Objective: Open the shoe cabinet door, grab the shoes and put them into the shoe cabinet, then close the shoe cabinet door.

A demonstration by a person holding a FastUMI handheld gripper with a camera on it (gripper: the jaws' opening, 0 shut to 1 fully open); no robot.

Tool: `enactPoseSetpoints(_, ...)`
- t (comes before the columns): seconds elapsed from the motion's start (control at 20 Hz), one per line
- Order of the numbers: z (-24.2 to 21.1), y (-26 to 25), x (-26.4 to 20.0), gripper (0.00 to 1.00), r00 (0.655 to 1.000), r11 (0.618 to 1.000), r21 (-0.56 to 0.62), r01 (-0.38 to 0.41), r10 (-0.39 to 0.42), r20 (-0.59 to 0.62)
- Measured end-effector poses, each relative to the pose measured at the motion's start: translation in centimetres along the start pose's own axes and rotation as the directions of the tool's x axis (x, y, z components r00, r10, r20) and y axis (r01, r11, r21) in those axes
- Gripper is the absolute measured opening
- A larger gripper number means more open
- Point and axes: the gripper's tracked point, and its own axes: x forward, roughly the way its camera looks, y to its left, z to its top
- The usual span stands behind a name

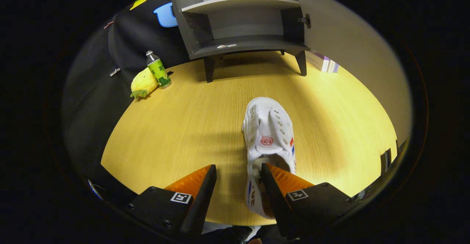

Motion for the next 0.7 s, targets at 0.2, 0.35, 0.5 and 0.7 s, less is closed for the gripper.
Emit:
enactPoseSetpoints(0.2,1.7,-0.3,2.9,0.66,0.990,0.998,-0.020,0.061,-0.057,0.131)
enactPoseSetpoints(0.35,2.9,-0.3,4.3,0.62,0.977,0.995,-0.016,0.097,-0.092,0.194)
enactPoseSetpoints(0.5,3.8,-2.6,5.0,0.47,0.956,0.987,-0.004,0.161,-0.155,0.249)
enactPoseSetpoints(0.7,4.0,-1.8,6.0,0.07,0.975,0.996,-0.065,0.067,-0.052,0.218)
